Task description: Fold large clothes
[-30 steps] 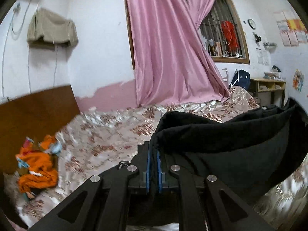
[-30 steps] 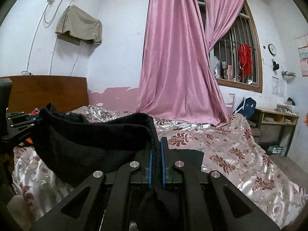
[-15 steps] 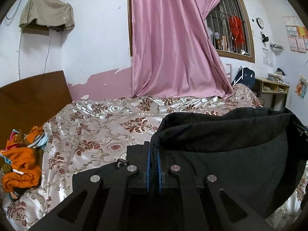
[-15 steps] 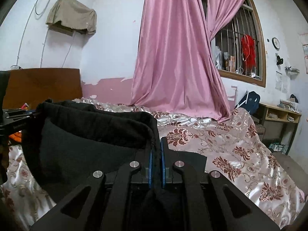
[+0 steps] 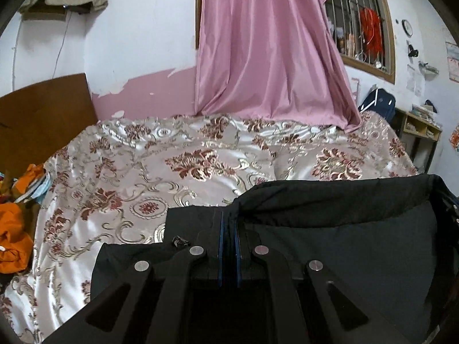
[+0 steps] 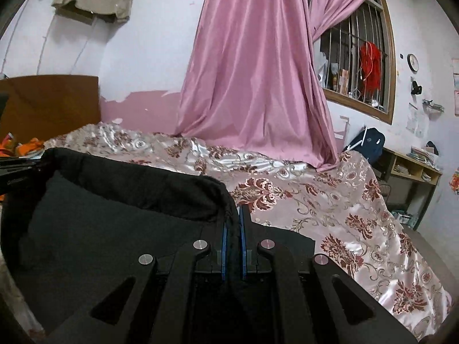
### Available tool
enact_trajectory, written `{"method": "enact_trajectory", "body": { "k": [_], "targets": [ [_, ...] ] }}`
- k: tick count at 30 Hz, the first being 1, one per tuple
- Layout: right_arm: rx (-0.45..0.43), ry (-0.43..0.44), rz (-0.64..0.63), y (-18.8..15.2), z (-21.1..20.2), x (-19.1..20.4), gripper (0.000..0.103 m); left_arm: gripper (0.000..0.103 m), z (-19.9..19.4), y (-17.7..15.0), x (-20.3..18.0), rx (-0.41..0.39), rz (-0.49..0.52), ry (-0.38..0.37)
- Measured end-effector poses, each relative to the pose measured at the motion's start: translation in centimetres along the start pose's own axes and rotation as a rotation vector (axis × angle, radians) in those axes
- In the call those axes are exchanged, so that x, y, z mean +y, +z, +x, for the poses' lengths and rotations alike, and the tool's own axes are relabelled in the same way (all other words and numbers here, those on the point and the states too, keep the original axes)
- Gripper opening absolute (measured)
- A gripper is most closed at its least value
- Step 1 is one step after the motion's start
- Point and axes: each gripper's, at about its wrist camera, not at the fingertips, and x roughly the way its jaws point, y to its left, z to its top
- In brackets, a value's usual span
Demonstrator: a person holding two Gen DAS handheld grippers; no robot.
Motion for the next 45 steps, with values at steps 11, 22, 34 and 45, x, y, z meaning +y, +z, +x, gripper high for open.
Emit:
{"method": "enact_trajectory", "body": {
  "k": [11, 22, 34, 45],
  "targets": [
    [0.108, -0.002, -0.023, -0.3, 6.9, -0.1, 0.006, 0.008, 7.2, -0.4, -1.0, 0.102, -0.020, 0.003],
    [0.121, 0.085, 0.009, -0.6, 7.1, -1.1, 0.054, 0.092, 3.2, 0.1, 1.2, -0.003, -0.158, -0.079],
    [0.087, 0.215, 0.052, 0.3, 0.4, -3.4, 0.093, 0.097, -2.8, -2.3, 2.4, 0.005, -0.153, -0.198],
    [0.271, 0.284, 0.020, -7.1, -0.2, -1.1, 0.094, 0.097, -1.9, -8.2, -1.5, 0.131, 0.070, -0.297]
  ]
}}
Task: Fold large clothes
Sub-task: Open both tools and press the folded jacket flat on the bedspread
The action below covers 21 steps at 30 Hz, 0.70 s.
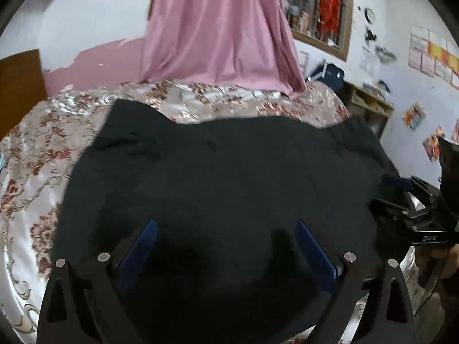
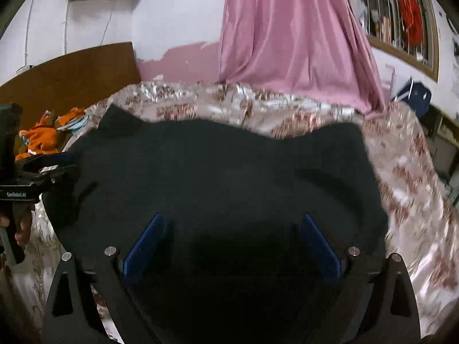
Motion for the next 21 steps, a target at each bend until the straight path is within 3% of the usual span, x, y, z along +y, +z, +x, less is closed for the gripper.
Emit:
{"method": "enact_trajectory", "body": {
  "k": [6, 14, 21],
  "targets": [
    [-0.009, -0.010, -0.014, -0.1, 2.0, 0.1, 0.094, 0.099, 2.3, 0.9, -0.2, -0.009, 0.043, 0.048],
    [0.012, -0.044, -0.001, 3.6, 5.7, -0.4, 0.094, 0.103, 6.1, 4.1, 2.1, -0.007, -0.045, 0.081],
    [-0.011, -0.145, -0.013, 5.6, 8.3, -0.8, 0.094, 0.103, 9.7, 6.2, 4.2, 0.027, -0.095, 0.152]
  ]
}}
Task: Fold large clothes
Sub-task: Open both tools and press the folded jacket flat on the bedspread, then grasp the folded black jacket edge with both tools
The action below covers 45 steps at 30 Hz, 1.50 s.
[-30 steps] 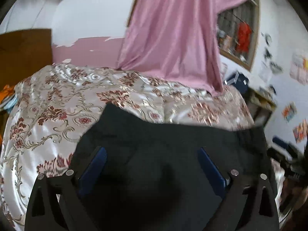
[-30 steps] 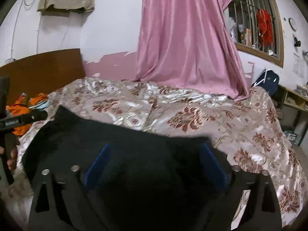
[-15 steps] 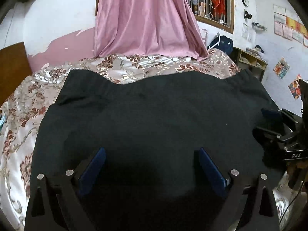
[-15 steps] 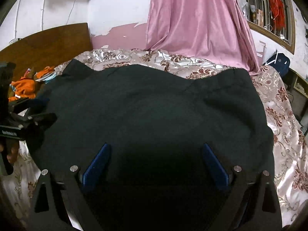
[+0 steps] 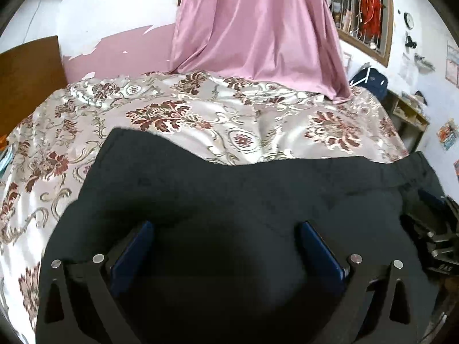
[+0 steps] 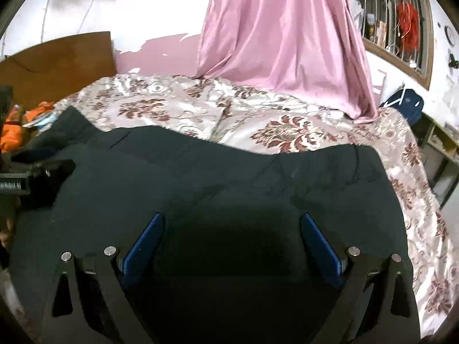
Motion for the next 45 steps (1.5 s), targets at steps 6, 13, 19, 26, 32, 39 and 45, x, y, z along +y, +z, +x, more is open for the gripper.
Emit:
{"method": "enact_trajectory", "body": {
  "k": [6, 13, 19, 26, 32, 39, 45],
  "targets": [
    [0.016, 0.034, 0.070, 0.7, 2.3, -1.4, 0.095, 0.103, 2.1, -0.3, 0.3, 0.007, 0.043, -0.035],
    [0.014, 0.129, 0.142, -0.8, 4.8, -2.1, 0.101, 0.103, 2.7, -1.0, 1.0, -0.042, -0.005, -0.093],
    [-0.020, 0.206, 0.208, -2.1, 5.7, -3.0, 0.101, 0.103, 3.5, -1.0, 0.8, -0.066, -0.018, -0.105],
    [-0.041, 0.248, 0.246, -3.1, 6.4, -3.6, 0.102, 0.103, 3.8, -1.3, 0.7, -0.086, -0.018, -0.103],
    [-0.054, 0.263, 0.261, -3.4, 6.5, -3.8, 0.102, 0.103, 3.8, -1.4, 0.7, -0.087, -0.014, -0.096],
    [-0.061, 0.274, 0.268, -3.6, 6.5, -3.8, 0.102, 0.103, 3.9, -1.5, 0.7, -0.088, -0.010, -0.089],
    [-0.080, 0.296, 0.286, -3.7, 6.3, -4.2, 0.101, 0.103, 3.9, -1.7, 0.5, -0.086, -0.002, -0.075]
  ]
}}
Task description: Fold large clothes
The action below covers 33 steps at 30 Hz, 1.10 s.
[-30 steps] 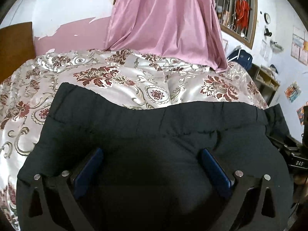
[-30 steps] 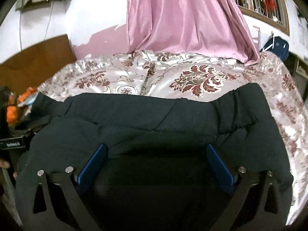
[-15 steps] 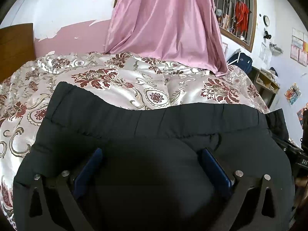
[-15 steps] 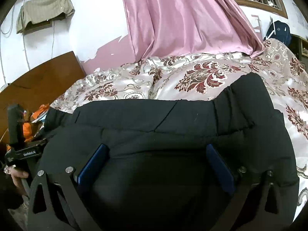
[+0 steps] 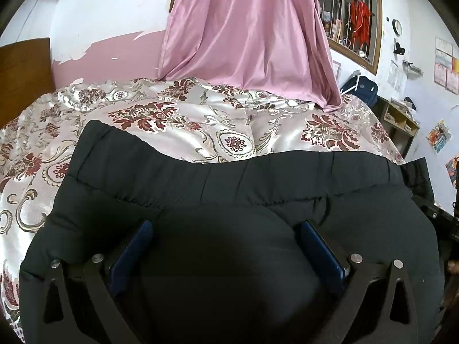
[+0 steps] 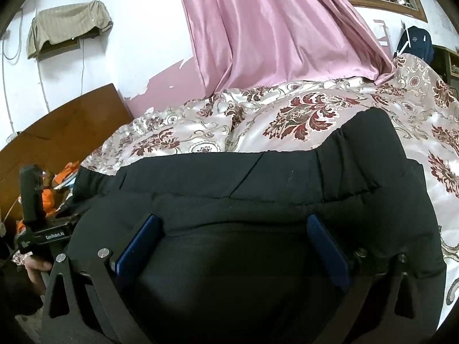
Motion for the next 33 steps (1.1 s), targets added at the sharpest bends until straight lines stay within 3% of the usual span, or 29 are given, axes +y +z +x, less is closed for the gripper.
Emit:
{"method": "enact_trajectory", "body": {
  "k": [5, 10, 17, 22, 28, 33],
  "targets": [
    [-0.009, 0.004, 0.006, -0.1, -0.6, 0.1, 0.101, 0.103, -0.9, 0.3, -0.9, 0.068, 0.041, 0.066],
    [-0.048, -0.046, 0.029, -0.4, -3.2, -0.5, 0.101, 0.103, -4.5, -0.1, -0.3, 0.047, 0.053, 0.082],
    [-0.092, -0.220, 0.051, -1.2, -7.3, -3.2, 0.101, 0.103, -9.2, -0.7, 2.6, 0.003, 0.101, 0.219],
    [-0.051, -0.312, 0.064, -1.9, -9.1, -5.6, 0.101, 0.103, -9.9, -0.7, 6.9, 0.052, -0.011, 0.325],
    [0.010, -0.276, 0.181, -3.3, -9.2, -8.9, 0.101, 0.103, -8.6, -1.9, 10.8, 0.178, -0.208, 0.207],
    [0.067, -0.226, 0.210, -3.6, -8.0, -9.5, 0.101, 0.103, -7.7, -2.4, 12.1, 0.210, -0.325, 0.124]
  ]
}}
